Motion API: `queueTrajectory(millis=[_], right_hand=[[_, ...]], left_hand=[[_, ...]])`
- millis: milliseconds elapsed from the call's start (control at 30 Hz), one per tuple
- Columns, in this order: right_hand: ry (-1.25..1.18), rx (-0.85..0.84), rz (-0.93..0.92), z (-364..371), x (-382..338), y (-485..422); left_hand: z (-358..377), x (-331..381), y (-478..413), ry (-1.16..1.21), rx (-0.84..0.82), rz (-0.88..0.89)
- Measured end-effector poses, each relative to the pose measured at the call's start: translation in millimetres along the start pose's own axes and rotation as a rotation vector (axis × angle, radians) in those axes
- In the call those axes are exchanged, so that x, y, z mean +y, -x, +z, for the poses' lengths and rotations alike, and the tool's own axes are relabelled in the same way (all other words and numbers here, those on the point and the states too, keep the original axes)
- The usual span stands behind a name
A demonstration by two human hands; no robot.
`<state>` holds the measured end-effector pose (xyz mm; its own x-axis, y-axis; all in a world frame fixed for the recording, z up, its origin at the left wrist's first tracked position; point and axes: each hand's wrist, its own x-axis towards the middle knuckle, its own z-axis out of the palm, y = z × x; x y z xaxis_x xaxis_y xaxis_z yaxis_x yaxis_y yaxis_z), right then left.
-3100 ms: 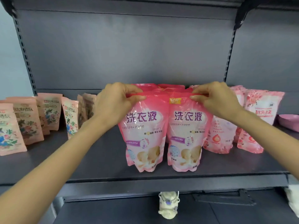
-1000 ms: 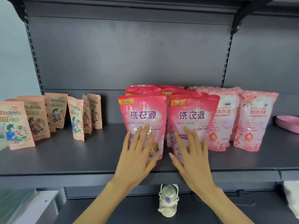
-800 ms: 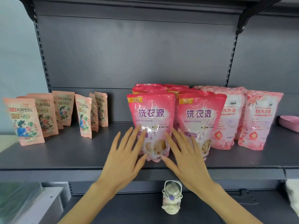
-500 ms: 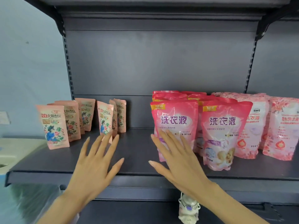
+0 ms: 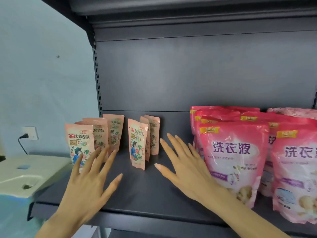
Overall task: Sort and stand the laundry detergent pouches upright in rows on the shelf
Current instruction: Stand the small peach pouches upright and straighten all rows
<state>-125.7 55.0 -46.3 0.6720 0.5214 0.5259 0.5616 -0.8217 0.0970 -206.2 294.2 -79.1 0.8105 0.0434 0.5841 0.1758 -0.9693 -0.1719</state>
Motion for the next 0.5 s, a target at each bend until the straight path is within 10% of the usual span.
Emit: queueTrajectory(millis=[500], right_hand=[[-0.209,-0.055,0.176,41,-14,-89]], left_hand=[[0,-58,-87,-0.018,0.114,0.176]])
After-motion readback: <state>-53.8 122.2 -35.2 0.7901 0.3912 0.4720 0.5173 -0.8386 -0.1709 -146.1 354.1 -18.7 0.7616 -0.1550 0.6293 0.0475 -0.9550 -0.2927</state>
